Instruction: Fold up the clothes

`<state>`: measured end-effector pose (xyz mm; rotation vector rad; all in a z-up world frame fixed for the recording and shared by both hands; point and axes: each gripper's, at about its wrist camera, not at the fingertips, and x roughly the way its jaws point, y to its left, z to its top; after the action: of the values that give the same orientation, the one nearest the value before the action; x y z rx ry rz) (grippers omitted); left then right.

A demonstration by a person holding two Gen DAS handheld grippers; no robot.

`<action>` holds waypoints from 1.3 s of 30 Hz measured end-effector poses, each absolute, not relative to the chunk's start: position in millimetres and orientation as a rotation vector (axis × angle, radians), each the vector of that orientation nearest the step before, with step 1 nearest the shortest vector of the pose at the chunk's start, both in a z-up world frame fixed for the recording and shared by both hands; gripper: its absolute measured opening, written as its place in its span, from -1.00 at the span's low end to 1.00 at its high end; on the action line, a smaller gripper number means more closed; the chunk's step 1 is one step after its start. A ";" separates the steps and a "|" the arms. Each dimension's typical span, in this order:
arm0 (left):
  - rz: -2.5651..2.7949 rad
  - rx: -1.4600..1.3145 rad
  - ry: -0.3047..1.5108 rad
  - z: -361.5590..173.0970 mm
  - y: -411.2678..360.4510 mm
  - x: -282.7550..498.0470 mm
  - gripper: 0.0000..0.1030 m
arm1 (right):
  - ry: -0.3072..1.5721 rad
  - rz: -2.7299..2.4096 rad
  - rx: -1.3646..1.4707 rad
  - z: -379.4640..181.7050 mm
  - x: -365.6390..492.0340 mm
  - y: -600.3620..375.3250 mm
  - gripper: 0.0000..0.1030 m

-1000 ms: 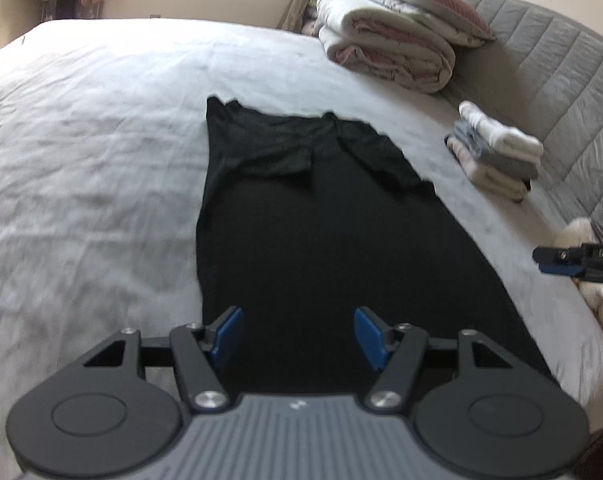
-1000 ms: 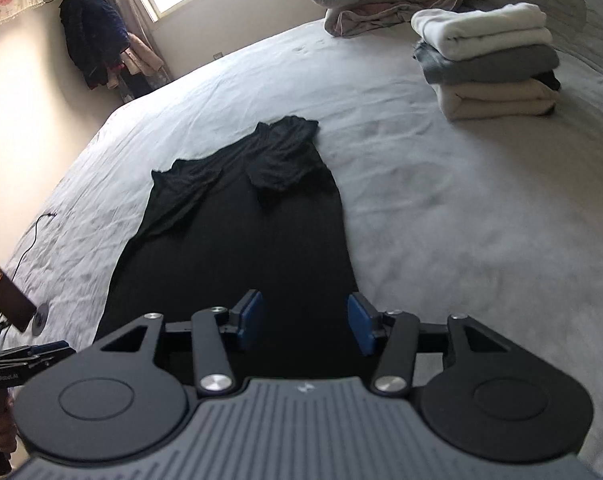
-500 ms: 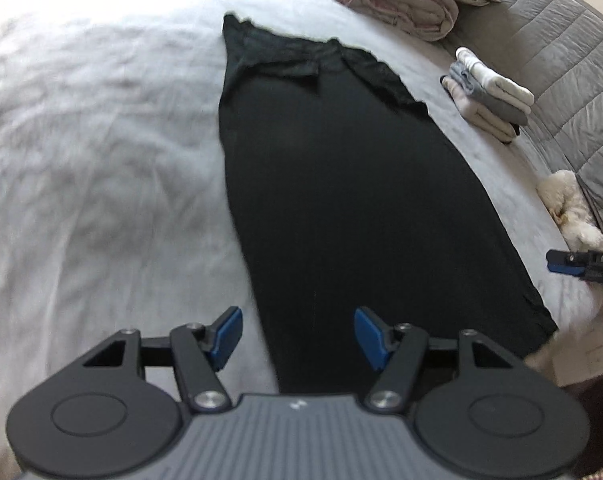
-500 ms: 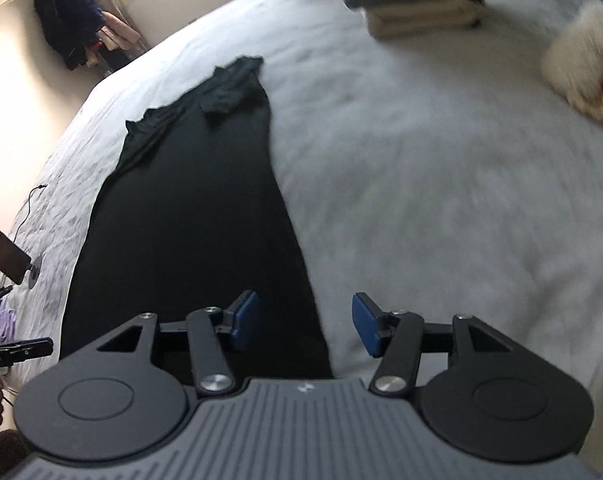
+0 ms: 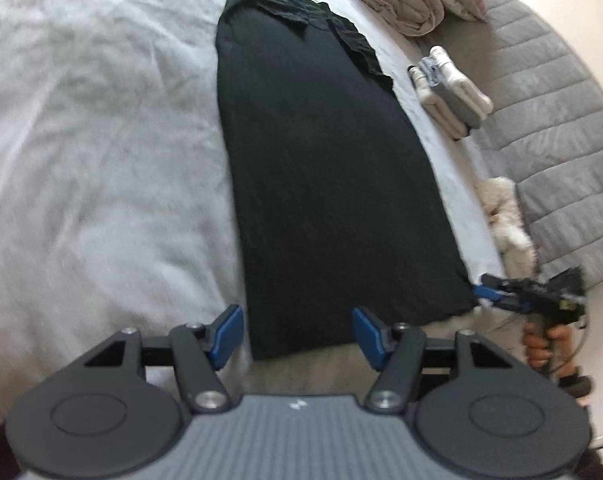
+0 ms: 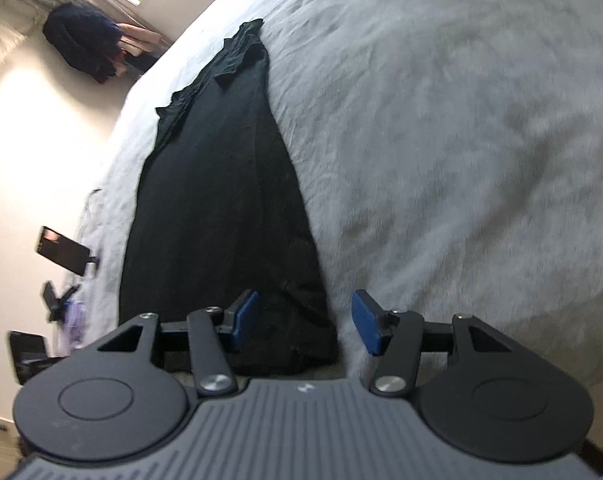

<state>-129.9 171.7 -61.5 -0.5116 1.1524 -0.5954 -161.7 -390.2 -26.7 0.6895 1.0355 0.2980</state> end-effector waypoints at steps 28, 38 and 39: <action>-0.661 -0.695 1.102 -87.4 182.5 -128.9 -0.02 | 1.055 0.435 0.717 -46.2 -158.3 -391.8 -0.20; -0.706 -0.722 1.080 -82.8 184.1 -130.8 -0.93 | 1.073 0.481 0.777 -39.9 -155.5 -388.4 -0.80; -0.717 -0.736 1.068 -80.4 184.5 -130.9 -0.93 | 1.065 0.491 0.783 -36.7 -155.2 -385.3 -0.81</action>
<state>-130.9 184.5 -80.4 -0.7357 1.0682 -0.7175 -155.2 -385.3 -36.7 0.7830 1.0645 0.4911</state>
